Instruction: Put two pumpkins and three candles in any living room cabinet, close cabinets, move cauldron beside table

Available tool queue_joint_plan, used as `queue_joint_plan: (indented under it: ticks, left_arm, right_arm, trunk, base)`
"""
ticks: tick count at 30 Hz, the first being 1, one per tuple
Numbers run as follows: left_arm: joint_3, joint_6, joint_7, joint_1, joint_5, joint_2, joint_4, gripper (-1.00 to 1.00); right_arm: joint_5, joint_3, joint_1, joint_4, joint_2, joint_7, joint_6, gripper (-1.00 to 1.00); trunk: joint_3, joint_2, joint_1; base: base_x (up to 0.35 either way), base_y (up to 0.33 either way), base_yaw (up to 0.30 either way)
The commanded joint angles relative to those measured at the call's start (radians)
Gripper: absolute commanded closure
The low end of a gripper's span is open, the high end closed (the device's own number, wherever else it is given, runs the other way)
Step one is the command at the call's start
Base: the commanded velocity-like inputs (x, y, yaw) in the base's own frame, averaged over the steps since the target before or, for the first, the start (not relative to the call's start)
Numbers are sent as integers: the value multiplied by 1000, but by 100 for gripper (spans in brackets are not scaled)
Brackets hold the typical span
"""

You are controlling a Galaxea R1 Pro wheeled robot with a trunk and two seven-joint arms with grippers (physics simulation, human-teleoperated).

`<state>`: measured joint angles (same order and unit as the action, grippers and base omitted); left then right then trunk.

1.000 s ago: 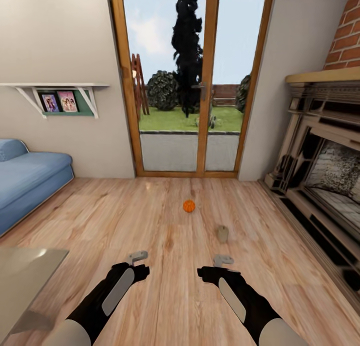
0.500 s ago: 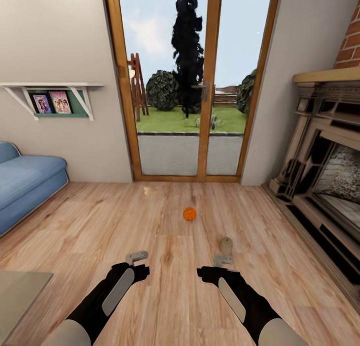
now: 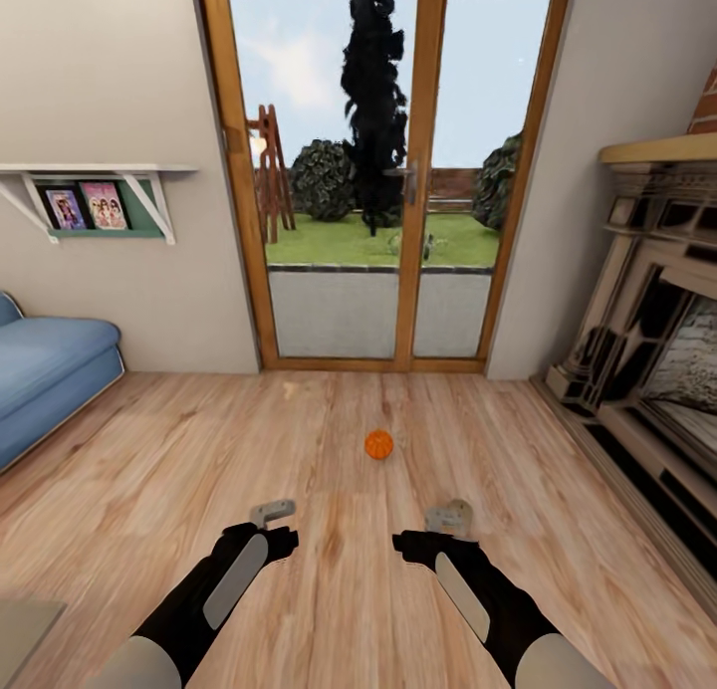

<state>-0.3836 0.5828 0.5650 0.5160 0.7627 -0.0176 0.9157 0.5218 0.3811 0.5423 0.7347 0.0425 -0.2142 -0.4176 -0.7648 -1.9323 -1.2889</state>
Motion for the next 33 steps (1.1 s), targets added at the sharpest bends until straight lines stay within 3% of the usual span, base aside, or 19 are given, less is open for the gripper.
queue_joint_plan:
  ticks: [1, 19, 33]
  left_arm:
    - [-4, 0, 10, 1, 10, -1, 2, -100]
    - [-5, 0, 10, 1, 10, -2, 2, -100]
    - [-8, 0, 10, 1, 10, -2, 2, -100]
  right_arm:
    - [11, 4, 1, 2, -1, -9, -2, -100]
    - [12, 4, 1, 2, 0, -8, -1, -100]
    - [9, 4, 1, 2, -1, -10, -3, -100]
  trunk:
    - [-1, 0, -1]
    - [14, 0, -1]
    - [15, 0, -1]
  base:
    - [342, 0, 0]
    - [342, 0, -170]
    - [342, 0, -13]
